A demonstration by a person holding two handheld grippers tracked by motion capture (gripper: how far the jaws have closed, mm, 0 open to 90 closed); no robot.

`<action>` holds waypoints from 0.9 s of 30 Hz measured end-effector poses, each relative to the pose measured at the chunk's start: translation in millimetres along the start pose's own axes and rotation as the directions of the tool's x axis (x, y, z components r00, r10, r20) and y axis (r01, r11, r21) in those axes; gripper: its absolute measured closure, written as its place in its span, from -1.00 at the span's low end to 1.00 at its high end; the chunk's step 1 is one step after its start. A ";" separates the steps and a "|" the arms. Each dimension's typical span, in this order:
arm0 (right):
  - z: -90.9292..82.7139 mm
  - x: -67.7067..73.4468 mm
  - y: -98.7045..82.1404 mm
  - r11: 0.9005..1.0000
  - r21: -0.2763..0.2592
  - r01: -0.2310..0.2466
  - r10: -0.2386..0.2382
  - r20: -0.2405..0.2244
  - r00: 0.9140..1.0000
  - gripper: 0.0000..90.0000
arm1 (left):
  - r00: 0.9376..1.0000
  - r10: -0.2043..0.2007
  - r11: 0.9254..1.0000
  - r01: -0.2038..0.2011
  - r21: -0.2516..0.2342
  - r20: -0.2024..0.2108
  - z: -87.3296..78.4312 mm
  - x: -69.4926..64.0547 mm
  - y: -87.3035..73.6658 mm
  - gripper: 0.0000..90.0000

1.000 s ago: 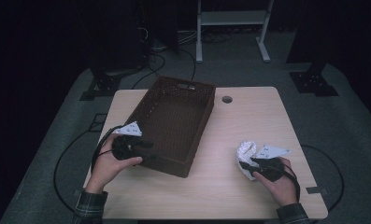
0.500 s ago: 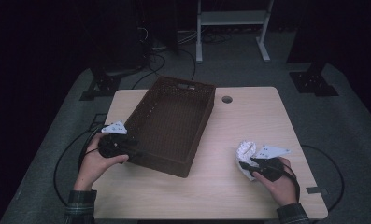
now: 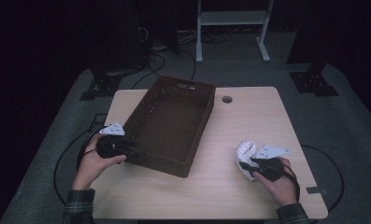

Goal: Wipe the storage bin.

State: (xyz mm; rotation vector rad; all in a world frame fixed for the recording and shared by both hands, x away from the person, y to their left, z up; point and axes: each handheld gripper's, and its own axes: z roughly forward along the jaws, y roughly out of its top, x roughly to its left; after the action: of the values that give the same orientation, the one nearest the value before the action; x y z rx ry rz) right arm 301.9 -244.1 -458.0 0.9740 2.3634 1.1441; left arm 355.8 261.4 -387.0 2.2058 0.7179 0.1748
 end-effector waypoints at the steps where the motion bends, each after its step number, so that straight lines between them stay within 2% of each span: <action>1: 0.1 0.0 0.0 1.000 0.000 0.000 0.000 0.001 1.000 0.56 | 1.000 0.000 1.000 0.000 0.000 0.000 0.1 -0.1 0.1 -0.05; 9: 0.3 0.0 0.1 1.000 0.000 0.001 -0.001 0.002 1.000 0.56 | 1.000 0.002 1.000 -0.002 -0.006 0.003 1.9 -2.7 0.2 -0.01; 15: 0.4 0.3 0.2 1.000 0.000 0.002 -0.002 0.002 1.000 0.56 | 0.999 0.008 1.000 -0.007 -0.017 0.050 10.7 -8.2 3.6 0.08; 18: -0.4 -0.3 0.1 1.000 -0.001 0.000 0.000 0.004 1.000 0.56 | 0.998 0.015 1.000 -0.014 -0.019 0.067 15.0 -12.4 6.3 0.20; 27: -0.8 -0.7 0.0 1.000 0.000 0.002 -0.002 0.004 1.000 0.55 | 0.997 0.027 1.000 -0.026 -0.008 0.069 24.0 -21.5 12.5 0.26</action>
State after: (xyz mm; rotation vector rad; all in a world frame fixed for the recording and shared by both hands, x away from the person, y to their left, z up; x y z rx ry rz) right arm 301.9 -245.0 -457.5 0.9724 2.3607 1.1400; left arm 351.7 227.4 -391.9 2.2045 0.6495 0.1133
